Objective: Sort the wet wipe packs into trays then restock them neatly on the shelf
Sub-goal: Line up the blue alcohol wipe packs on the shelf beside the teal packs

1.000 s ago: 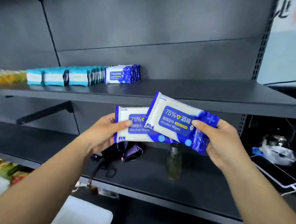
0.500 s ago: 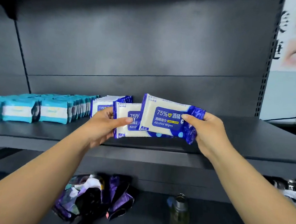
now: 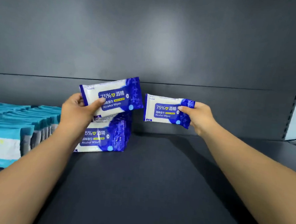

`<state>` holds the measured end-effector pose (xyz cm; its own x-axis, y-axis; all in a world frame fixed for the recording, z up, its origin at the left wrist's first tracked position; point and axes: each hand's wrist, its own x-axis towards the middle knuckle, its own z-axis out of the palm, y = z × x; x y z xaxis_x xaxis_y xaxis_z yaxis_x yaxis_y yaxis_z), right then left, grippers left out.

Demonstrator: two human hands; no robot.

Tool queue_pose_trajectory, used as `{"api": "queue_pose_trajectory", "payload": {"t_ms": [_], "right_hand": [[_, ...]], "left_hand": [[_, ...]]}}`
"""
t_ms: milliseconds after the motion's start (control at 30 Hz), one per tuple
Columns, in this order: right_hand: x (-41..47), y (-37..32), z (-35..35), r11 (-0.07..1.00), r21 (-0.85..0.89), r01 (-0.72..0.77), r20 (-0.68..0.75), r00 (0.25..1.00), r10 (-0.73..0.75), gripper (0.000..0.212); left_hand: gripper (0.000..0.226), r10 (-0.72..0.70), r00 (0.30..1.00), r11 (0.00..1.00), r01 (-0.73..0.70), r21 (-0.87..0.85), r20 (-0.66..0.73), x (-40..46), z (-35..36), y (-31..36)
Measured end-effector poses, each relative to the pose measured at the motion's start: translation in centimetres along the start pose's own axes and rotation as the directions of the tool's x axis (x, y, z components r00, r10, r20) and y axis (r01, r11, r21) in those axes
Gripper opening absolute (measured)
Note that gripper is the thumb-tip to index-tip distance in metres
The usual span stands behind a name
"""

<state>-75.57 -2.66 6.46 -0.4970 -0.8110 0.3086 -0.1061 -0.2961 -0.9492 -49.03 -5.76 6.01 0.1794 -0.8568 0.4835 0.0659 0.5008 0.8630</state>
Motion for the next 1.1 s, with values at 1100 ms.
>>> {"api": "queue_pose_trajectory", "payload": {"t_ms": [1100], "right_hand": [[5.2, 8.0, 6.0, 0.964, -0.250, -0.095, -0.156, 0.986, 0.057, 0.026]], "left_hand": [[0.016, 0.199, 0.979, 0.972, -0.193, 0.137, -0.037, 0.2, -0.4, -0.9]]}}
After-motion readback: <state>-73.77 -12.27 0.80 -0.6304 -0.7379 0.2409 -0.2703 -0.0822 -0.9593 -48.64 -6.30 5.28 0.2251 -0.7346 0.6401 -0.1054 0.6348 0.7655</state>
